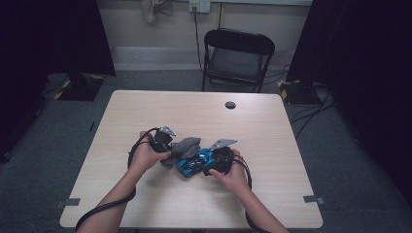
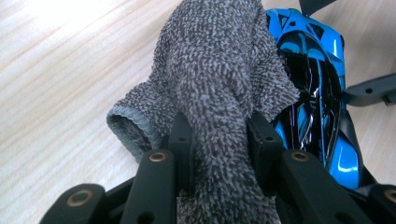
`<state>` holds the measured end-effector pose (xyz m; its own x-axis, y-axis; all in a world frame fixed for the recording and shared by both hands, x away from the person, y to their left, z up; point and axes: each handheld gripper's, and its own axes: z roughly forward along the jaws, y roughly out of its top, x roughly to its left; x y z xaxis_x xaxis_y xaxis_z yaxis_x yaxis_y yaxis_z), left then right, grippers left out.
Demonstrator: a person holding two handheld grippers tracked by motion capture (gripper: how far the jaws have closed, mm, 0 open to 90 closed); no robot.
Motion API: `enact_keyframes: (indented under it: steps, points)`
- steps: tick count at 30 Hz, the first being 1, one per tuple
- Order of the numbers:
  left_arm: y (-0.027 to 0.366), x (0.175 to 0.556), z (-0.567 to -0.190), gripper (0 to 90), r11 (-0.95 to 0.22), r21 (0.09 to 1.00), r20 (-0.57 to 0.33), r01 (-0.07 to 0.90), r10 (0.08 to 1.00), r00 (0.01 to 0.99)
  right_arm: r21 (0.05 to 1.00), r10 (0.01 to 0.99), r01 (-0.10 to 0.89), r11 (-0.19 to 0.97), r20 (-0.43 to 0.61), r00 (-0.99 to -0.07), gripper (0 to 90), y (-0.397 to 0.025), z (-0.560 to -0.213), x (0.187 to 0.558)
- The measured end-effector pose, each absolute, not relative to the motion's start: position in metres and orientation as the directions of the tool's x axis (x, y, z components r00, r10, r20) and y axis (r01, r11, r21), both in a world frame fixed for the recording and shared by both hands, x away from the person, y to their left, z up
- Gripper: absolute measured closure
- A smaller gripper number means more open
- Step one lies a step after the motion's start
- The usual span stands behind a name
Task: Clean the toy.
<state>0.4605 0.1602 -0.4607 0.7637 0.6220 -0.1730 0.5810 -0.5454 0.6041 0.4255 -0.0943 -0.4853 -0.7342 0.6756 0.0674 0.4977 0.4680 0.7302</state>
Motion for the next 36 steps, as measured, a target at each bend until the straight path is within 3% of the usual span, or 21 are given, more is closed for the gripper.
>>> enact_keyframes:
  steps: [36]
  points:
    - [0.200,0.440,-0.458,68.1,-0.507,0.588,-0.196,0.630,0.666,0.720,0.727,0.676,0.501,0.469,0.069,-0.734,12.9,-0.094,-0.485,0.426]
